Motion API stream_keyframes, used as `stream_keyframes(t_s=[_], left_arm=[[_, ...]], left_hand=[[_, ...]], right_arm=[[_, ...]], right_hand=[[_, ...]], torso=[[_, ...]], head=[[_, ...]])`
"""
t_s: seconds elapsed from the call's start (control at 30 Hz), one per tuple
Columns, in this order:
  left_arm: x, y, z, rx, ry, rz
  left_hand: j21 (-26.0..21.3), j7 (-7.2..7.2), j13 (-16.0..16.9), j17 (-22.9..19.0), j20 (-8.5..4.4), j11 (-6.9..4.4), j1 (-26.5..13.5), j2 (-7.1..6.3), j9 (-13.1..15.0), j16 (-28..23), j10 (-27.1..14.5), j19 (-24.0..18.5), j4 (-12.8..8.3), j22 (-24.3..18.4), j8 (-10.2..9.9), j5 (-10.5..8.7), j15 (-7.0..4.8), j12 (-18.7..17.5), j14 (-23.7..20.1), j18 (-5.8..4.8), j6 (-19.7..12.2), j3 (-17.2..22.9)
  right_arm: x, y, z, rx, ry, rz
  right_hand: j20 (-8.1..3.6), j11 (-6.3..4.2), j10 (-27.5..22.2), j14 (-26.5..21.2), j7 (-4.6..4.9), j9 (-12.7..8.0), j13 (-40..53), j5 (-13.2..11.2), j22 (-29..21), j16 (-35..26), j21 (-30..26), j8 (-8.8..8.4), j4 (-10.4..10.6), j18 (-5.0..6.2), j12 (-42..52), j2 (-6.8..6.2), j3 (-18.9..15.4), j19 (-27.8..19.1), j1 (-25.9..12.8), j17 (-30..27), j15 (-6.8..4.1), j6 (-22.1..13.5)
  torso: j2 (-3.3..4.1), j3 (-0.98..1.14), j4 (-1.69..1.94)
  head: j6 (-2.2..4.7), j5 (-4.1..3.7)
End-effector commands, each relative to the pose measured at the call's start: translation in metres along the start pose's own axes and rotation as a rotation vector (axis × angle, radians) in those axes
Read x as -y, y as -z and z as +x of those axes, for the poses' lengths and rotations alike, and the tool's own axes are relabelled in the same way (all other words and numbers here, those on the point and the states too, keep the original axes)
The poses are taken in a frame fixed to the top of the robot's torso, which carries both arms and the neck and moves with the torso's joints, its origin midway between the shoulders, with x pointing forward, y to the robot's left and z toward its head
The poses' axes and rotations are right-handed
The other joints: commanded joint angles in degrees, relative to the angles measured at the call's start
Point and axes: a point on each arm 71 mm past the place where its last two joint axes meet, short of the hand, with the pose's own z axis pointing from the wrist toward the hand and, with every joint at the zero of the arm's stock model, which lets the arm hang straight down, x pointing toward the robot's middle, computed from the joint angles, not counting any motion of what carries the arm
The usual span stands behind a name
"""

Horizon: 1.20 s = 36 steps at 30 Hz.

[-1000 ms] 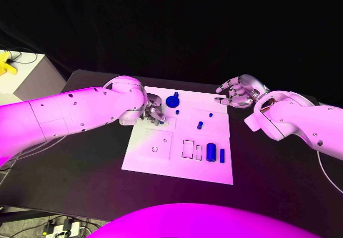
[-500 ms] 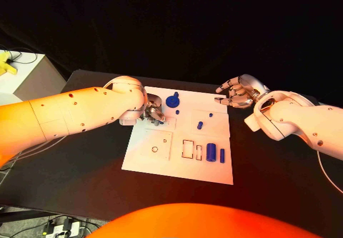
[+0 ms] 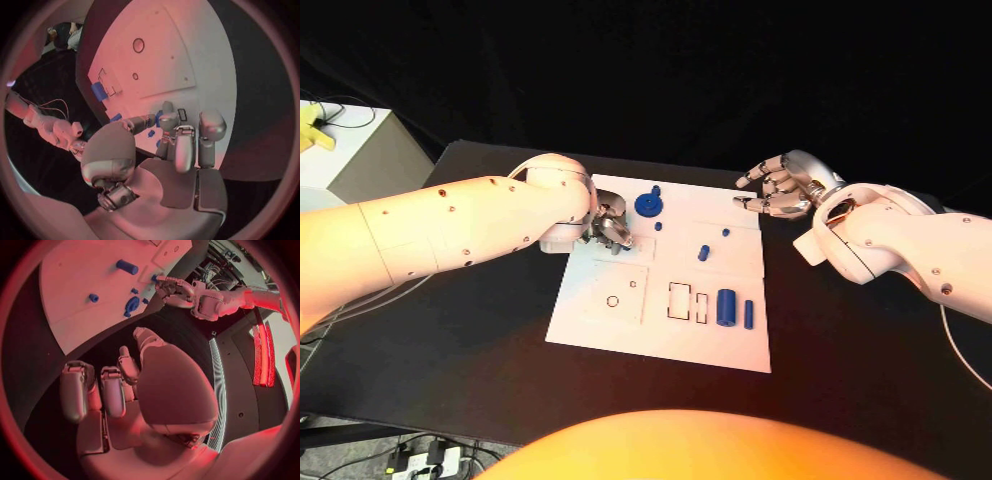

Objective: Assemble the parts on the task board

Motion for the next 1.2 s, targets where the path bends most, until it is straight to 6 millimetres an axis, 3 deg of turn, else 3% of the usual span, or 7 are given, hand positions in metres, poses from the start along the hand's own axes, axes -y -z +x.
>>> stream_keyframes(t_s=[0.03,0.83,1.2], left_arm=[[-0.0008,-0.001,0.0047,-0.024,-0.018,-0.005],[-0.0031,-0.0019,0.0049,-0.051,0.004,-0.005],[-0.0025,-0.004,0.0064,-0.091,-0.02,-0.012]], left_hand=[[0.34,-0.26,0.37,14.54,0.16,0.0,0.74,1.26,-0.15,0.45,0.52,0.42,-10.64,0.1,0.3,0.6,-0.43,0.34,5.89,-1.1,0.72,10.72],[0.74,-0.51,2.54,14.84,0.1,-0.19,-0.36,0.99,-1.05,0.58,2.1,0.73,-11.2,0.72,0.73,1.32,-0.51,1.49,5.98,-1.21,1.77,11.21],[0.6,-0.92,4.15,14.93,-0.04,-0.48,-2.97,1.98,-2.59,0.62,3.58,0.59,-9.53,0.57,1.05,0.49,-0.68,2.0,6.01,-1.18,3.03,9.45]], right_arm=[[-0.0006,0.0,0.0018,-0.016,0.009,-0.011],[0.0002,0.0001,0.0026,-0.018,0.009,-0.008],[0.0005,0.0002,0.0024,-0.018,0.009,-0.007]], right_hand=[[0.54,-0.09,-0.29,4.55,0.08,-0.08,-0.04,0.24,7.87,-0.19,-0.27,-0.24,0.04,1.15,0.02,-0.05,0.39,1.91,-0.52,10.32,0.56,-0.5],[0.54,-0.09,-0.29,4.56,0.08,-0.09,-0.05,0.27,7.81,-0.18,-0.36,-0.24,0.05,1.17,0.04,-0.06,0.49,1.88,-0.63,10.33,0.56,-0.52],[0.54,-0.09,-0.29,4.54,0.08,-0.11,-0.05,0.32,7.81,-0.21,-0.37,-0.24,0.01,1.17,0.07,-0.1,0.63,1.88,-0.68,10.28,0.56,-0.53]], torso=[[-0.01,0.0,-0.05],[0.03,0.16,-0.09],[0.03,0.13,-0.08]], head=[[0.01,0.07],[0.01,0.15],[0.01,0.11]])
